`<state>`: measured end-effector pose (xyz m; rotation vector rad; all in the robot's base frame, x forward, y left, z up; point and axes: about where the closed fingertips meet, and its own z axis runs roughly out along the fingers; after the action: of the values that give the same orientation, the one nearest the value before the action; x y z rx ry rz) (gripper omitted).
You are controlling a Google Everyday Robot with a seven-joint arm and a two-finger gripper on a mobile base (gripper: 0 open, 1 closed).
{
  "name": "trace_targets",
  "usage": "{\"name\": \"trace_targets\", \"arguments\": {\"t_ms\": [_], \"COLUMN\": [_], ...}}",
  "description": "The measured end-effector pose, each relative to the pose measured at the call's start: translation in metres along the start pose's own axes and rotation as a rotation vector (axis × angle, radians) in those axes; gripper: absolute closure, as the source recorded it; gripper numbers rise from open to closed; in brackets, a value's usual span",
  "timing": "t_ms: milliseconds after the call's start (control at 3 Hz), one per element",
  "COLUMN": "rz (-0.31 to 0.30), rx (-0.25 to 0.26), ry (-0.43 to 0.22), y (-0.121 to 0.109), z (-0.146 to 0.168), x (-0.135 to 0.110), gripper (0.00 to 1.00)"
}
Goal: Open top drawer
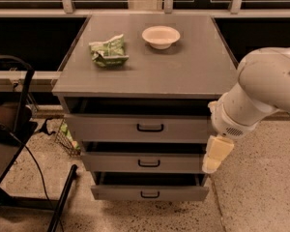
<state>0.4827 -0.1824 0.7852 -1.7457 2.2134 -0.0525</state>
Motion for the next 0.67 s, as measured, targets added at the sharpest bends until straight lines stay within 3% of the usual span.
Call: {"name": "trace_targets", "arguments": {"t_ms": [667], "rz": [0.022], "rx": [-0.029], "ry": [-0.037], "y": [-0.0002], "z": [0.0102], "x": [0.0043], "gripper": [0.00]}}
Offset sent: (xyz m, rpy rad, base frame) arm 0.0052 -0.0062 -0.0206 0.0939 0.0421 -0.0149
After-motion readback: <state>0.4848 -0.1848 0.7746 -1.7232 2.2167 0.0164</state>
